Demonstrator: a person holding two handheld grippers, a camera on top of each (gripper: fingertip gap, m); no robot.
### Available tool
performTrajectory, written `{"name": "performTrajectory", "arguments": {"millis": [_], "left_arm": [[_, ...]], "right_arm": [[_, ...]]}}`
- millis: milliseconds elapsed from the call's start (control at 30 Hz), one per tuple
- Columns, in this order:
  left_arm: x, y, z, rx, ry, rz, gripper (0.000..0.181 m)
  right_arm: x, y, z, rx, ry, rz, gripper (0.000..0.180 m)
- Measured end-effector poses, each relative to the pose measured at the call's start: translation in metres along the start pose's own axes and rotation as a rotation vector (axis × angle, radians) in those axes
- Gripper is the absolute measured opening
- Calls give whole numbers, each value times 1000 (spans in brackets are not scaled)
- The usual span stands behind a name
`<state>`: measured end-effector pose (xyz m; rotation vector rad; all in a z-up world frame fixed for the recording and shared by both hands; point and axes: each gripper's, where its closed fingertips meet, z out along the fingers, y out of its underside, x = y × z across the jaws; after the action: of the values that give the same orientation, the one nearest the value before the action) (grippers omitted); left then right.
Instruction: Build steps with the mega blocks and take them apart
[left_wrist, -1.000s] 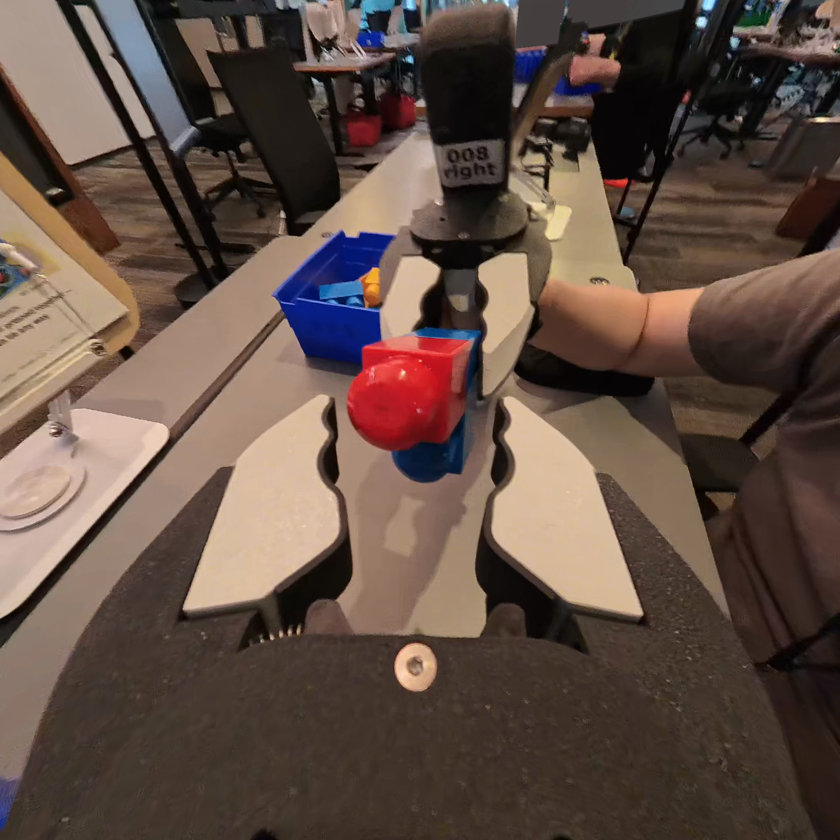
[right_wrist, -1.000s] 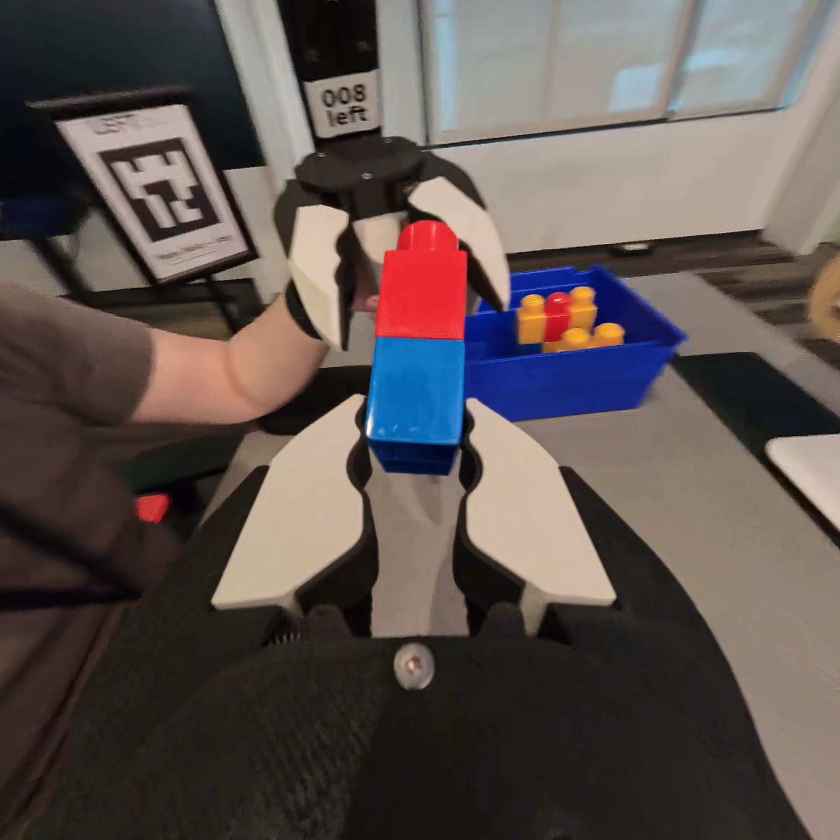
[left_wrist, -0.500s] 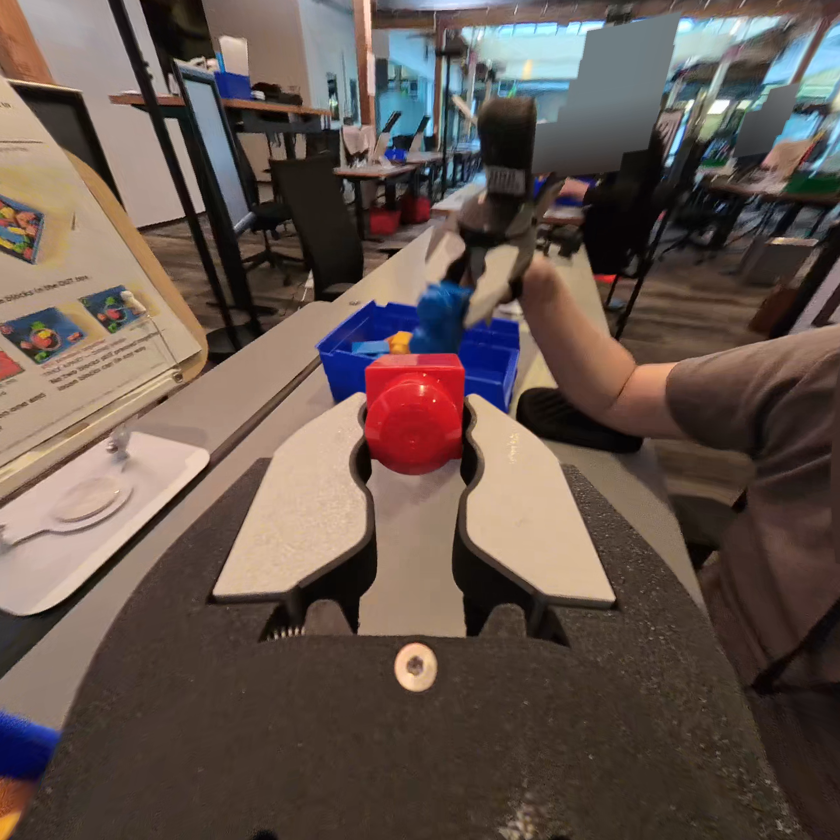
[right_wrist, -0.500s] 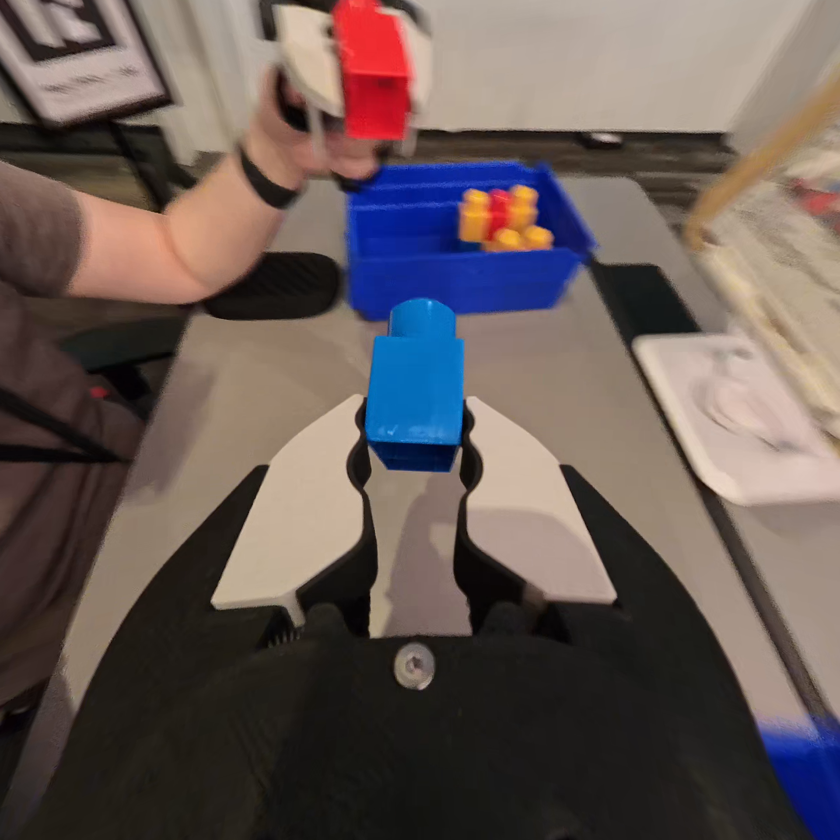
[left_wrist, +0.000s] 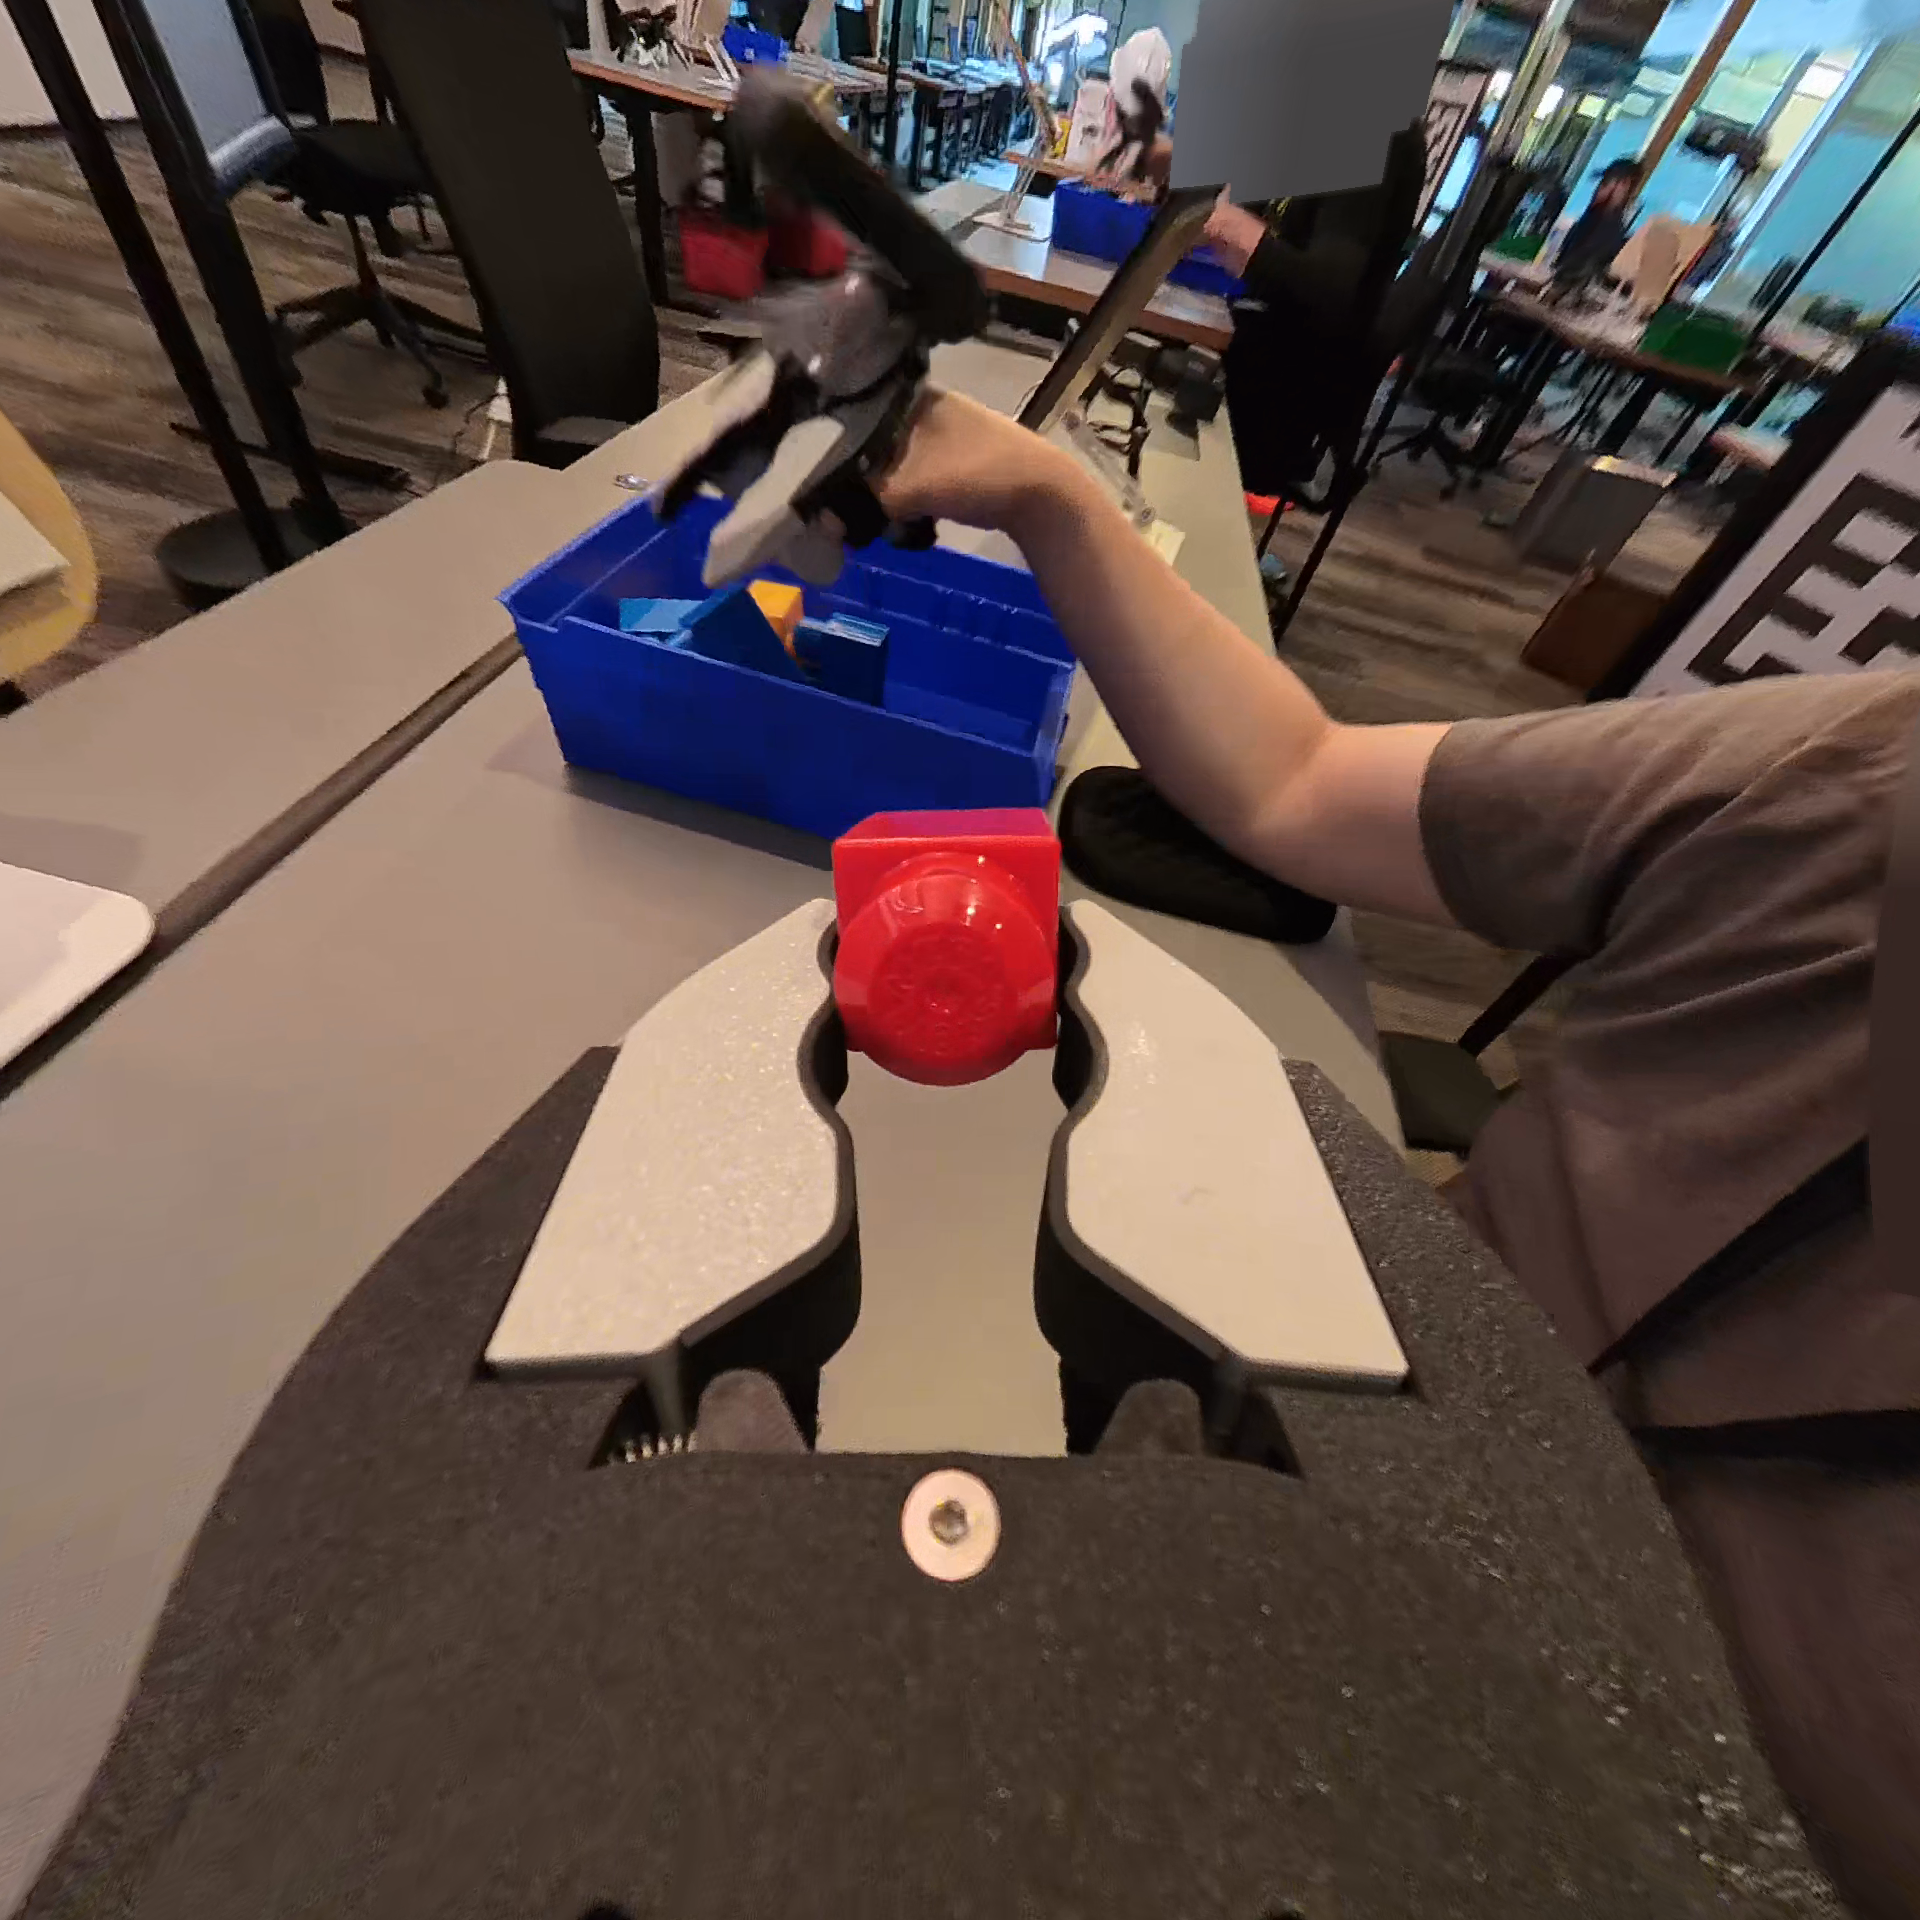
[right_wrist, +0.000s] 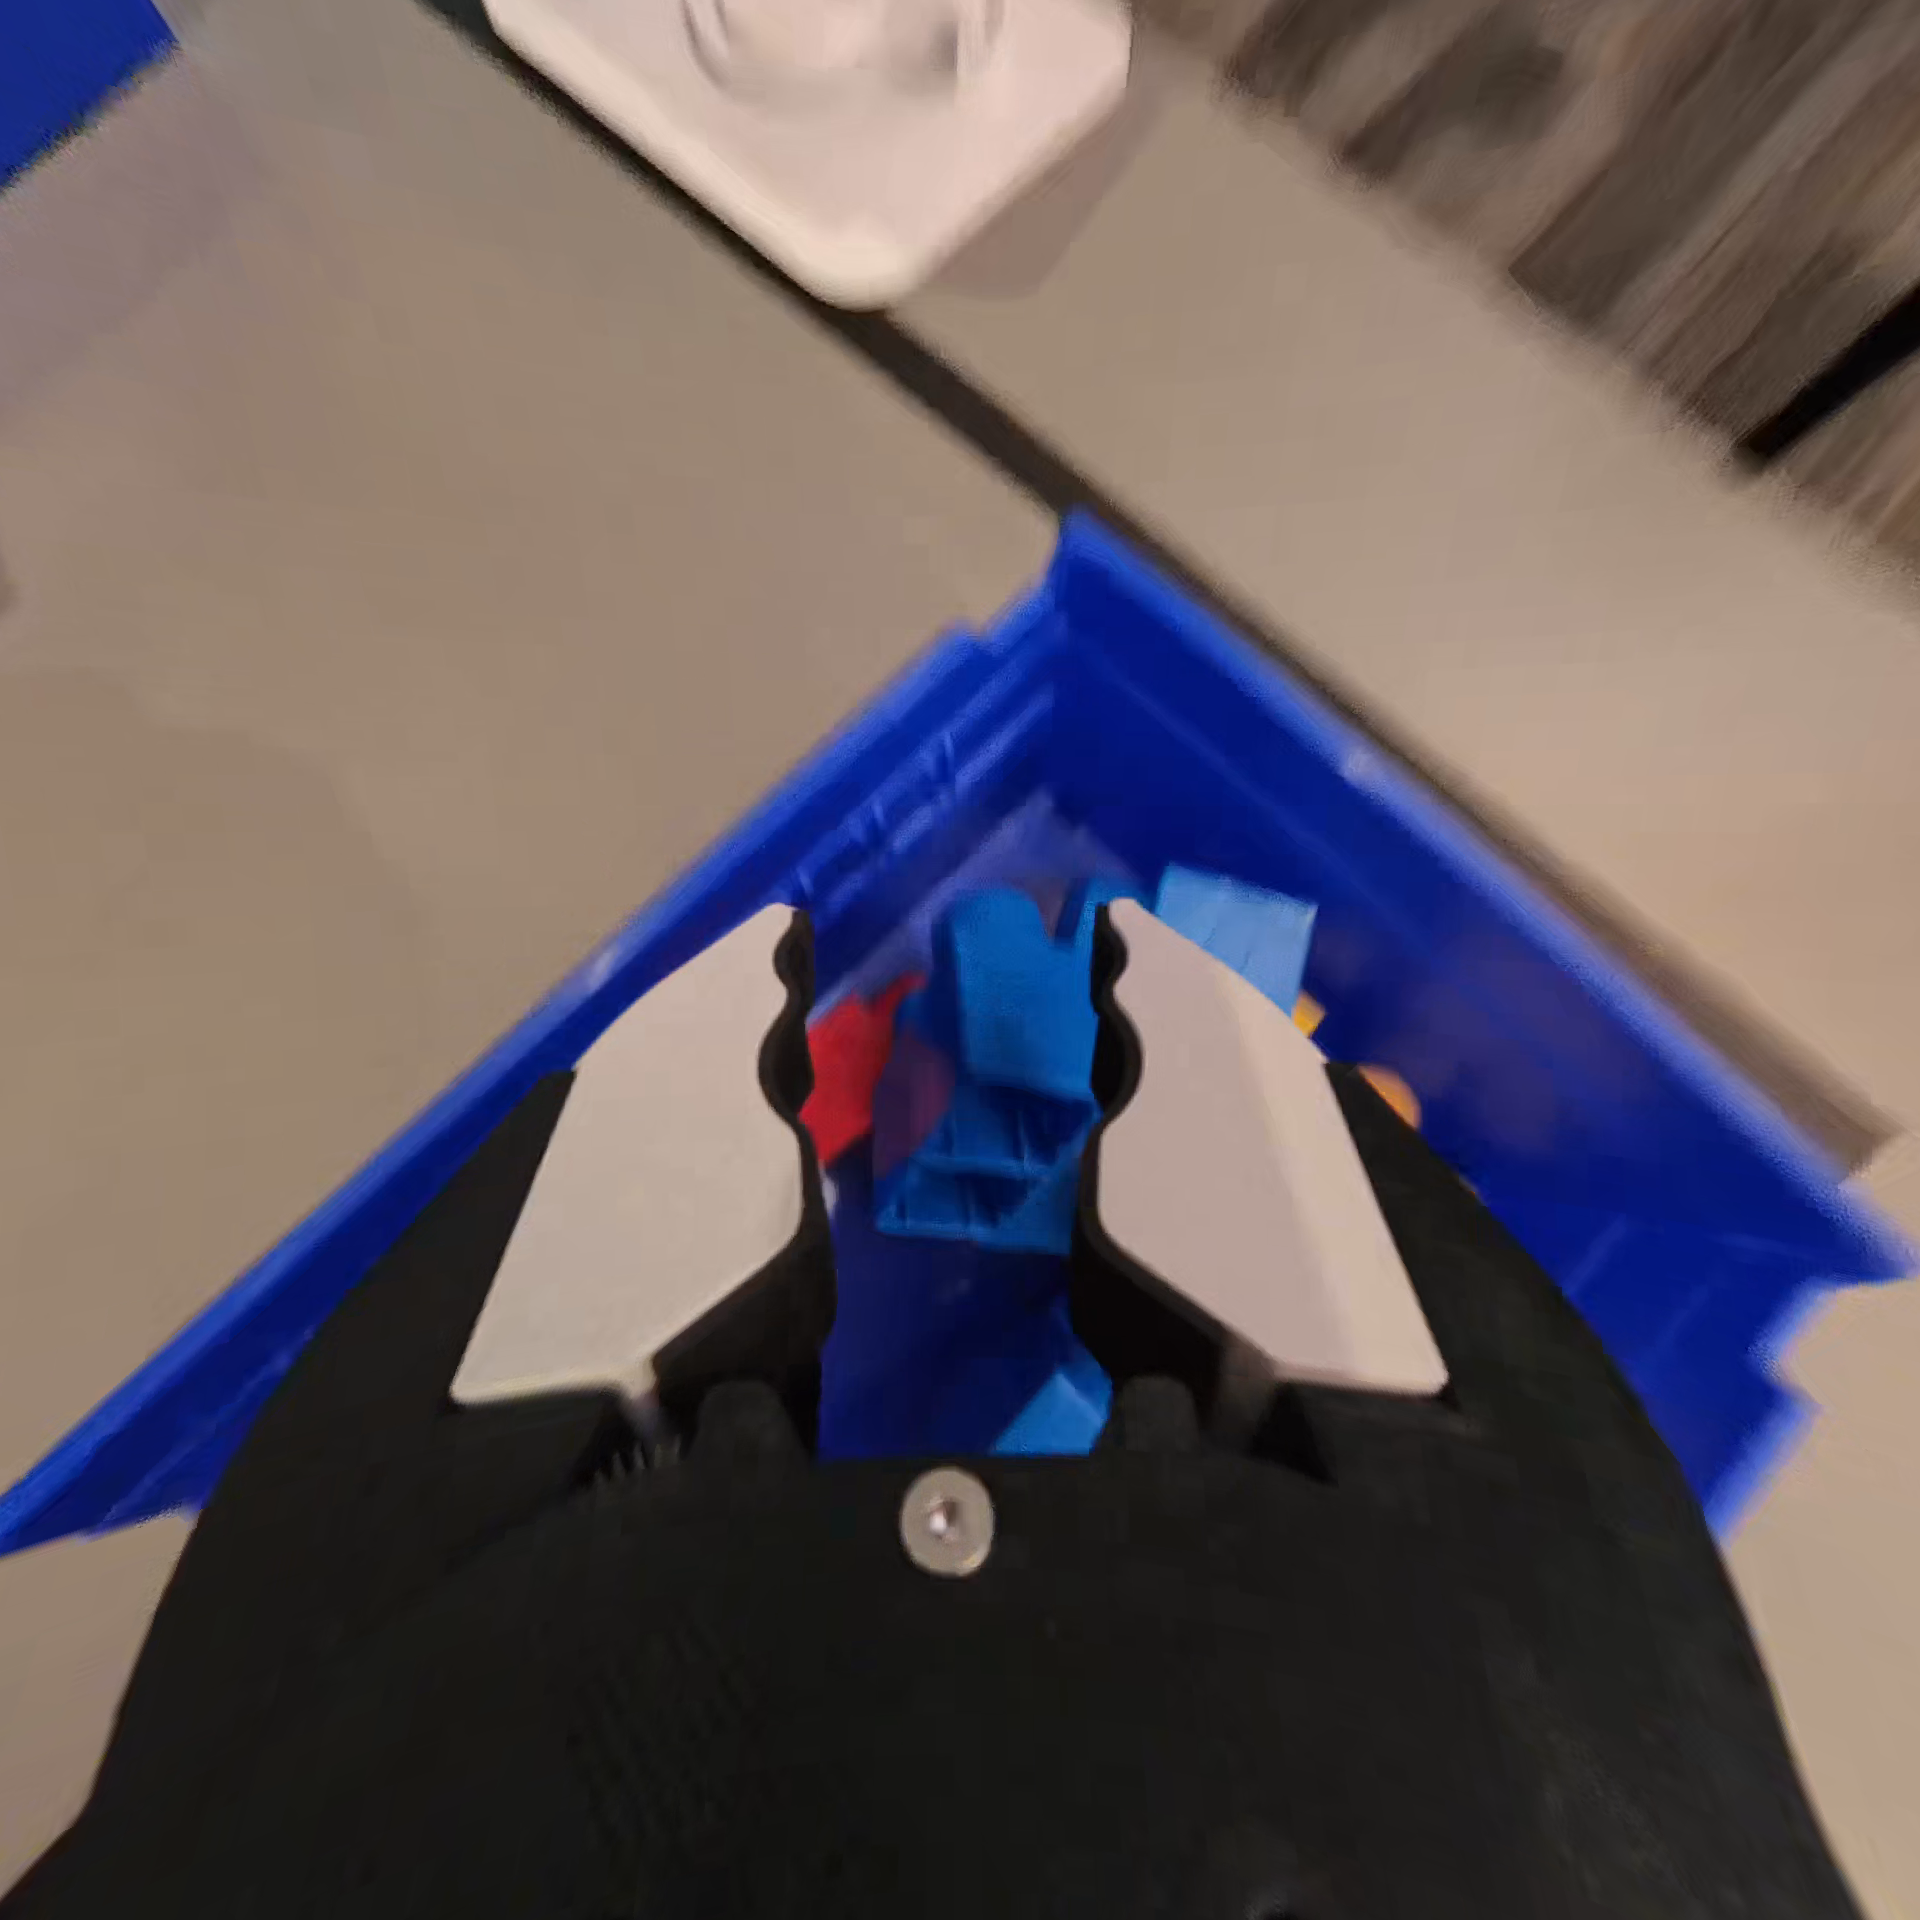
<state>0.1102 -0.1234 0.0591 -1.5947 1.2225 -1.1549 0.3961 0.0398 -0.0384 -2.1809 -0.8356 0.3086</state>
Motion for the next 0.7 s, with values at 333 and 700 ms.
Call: {"name": "performTrajectory", "arguments": {"millis": [333, 700], "left_arm": [[9, -4, 23, 125, 222, -371, 36], [18, -33, -3, 225, 165, -237, 50]], "right_arm": [[-309, -122, -66, 884, -74, -1031, 64], [-237, -132, -93, 704, 67, -872, 37]]}}
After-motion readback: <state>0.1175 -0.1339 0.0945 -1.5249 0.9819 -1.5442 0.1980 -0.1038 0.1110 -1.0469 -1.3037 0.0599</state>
